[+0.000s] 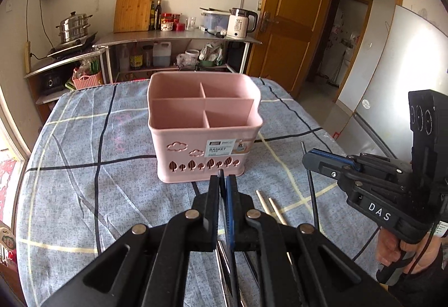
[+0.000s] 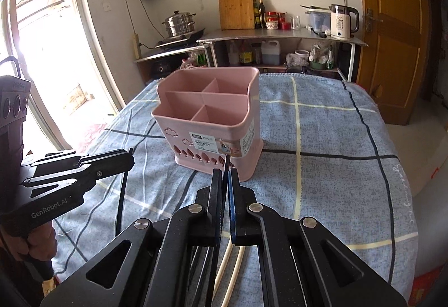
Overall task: Organize utensils
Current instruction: 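Lift the black chopstick with the left gripper while the right gripper lifts its black chopsticks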
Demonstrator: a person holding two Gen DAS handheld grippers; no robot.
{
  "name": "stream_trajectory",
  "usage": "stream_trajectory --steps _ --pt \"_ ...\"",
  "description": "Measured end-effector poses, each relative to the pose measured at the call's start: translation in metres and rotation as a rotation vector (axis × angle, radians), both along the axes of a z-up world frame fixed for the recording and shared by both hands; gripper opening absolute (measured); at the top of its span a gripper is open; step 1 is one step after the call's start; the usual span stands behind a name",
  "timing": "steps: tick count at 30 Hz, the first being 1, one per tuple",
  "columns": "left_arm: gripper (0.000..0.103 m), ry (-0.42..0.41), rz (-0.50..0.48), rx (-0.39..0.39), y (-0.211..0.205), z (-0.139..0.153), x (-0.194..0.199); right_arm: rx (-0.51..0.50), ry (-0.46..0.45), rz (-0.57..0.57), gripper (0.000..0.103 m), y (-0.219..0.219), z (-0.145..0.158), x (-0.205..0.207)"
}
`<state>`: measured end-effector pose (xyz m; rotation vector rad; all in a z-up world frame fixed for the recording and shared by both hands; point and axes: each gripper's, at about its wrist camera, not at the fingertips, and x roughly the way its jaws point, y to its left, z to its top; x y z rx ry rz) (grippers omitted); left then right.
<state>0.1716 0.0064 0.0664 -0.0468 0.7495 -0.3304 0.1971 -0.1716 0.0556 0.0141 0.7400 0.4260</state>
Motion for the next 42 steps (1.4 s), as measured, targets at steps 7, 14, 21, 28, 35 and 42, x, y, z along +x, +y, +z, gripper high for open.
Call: stream_trajectory --steps 7,14,21,28,35,42 --pt "0.005 -0.093 -0.027 -0.026 0.001 0.041 -0.030 0.013 -0.109 0.023 0.003 0.000 0.041 -0.031" --pt "0.004 -0.165 -0.027 -0.029 0.004 0.069 -0.045 0.032 -0.203 0.019 0.003 -0.006 0.072 -0.055" --pt "0.004 -0.201 -0.018 -0.035 0.009 0.085 -0.042 0.047 -0.246 0.010 0.003 -0.012 0.087 -0.057" --pt "0.004 -0.221 -0.008 -0.034 0.013 0.096 -0.037 0.046 -0.267 0.019 0.002 -0.011 0.098 -0.059" --pt "0.004 -0.221 -0.007 -0.037 0.018 0.104 -0.030 0.044 -0.282 0.027 0.000 -0.011 0.106 -0.058" --pt "0.004 -0.200 0.011 -0.042 0.024 0.099 -0.022 0.028 -0.262 0.021 0.000 -0.010 0.097 -0.049"
